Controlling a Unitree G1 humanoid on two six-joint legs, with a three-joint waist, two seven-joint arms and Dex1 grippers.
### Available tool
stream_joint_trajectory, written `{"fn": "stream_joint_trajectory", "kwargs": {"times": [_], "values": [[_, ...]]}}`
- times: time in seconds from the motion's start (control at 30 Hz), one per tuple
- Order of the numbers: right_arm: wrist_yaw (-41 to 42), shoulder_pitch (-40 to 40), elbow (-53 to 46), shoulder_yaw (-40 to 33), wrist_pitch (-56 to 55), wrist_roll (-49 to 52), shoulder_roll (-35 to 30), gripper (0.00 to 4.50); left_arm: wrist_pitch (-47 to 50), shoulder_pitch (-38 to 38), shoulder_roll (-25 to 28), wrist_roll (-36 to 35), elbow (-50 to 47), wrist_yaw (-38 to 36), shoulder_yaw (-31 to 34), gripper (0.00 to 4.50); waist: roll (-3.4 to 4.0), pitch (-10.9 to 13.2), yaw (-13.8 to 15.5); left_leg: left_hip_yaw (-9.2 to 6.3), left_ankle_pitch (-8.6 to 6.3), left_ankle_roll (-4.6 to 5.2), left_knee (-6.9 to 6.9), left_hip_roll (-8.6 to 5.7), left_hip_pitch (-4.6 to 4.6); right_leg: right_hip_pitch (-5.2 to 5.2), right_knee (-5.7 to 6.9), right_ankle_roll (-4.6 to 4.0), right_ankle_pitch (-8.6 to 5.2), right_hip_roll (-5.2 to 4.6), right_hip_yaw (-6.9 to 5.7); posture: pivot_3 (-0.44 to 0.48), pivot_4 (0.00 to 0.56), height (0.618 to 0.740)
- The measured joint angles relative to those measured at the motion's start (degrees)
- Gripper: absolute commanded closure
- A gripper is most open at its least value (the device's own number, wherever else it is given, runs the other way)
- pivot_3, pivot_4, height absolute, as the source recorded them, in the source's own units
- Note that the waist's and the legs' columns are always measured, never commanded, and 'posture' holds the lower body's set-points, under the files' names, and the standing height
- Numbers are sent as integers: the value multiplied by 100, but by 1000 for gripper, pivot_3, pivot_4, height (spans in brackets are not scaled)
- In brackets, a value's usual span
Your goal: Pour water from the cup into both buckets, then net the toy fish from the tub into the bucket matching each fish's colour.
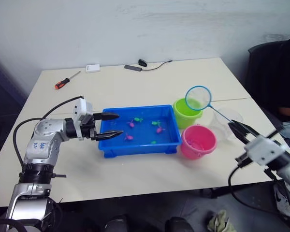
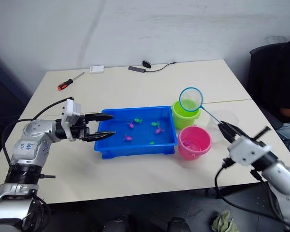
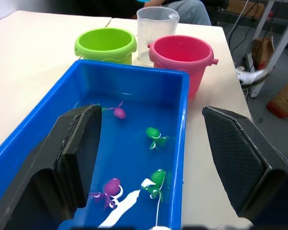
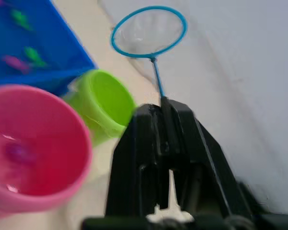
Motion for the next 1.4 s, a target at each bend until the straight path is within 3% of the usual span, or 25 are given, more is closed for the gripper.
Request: {"fn": "stream_joint_trajectory", "kwargs": {"times": [0.4,0.5,0.77,1.0,1.4], "values": [[823,-1918,-748,669,5591,2867,-1032,4500,211,381,36,-75,-535,299,200,829,9,-14,61,9,-19,31,0,9,-14,-30,9,-15,-7,-20,35,0,150,733],[779,-2627,-735,840,6998,3673,-1018,4500,223,417,33,-76,-611,329,212,829,8,-16,57,10,-19,31,-4,11,-15,-39,14,-23,-12,-28,33,0,150,733],[-1,-3795,-407,1267,9148,4086,-207,4500,267,476,11,-77,-656,434,226,829,16,-25,24,14,-22,32,-5,4,-17,-48,15,-27,-14,-41,28,0,150,733],[-475,-4371,21,1304,10157,4027,475,4500,275,585,-16,-81,-826,511,233,829,17,-27,-1,15,-23,33,-6,-1,-20,-50,18,-27,-13,-44,23,0,150,733],[-886,-4538,628,1586,10263,3985,508,4500,337,760,-17,-164,-1050,621,263,829,17,-27,-6,23,-25,35,-8,-5,-19,-49,17,-23,-11,-41,17,0,150,733]]}}
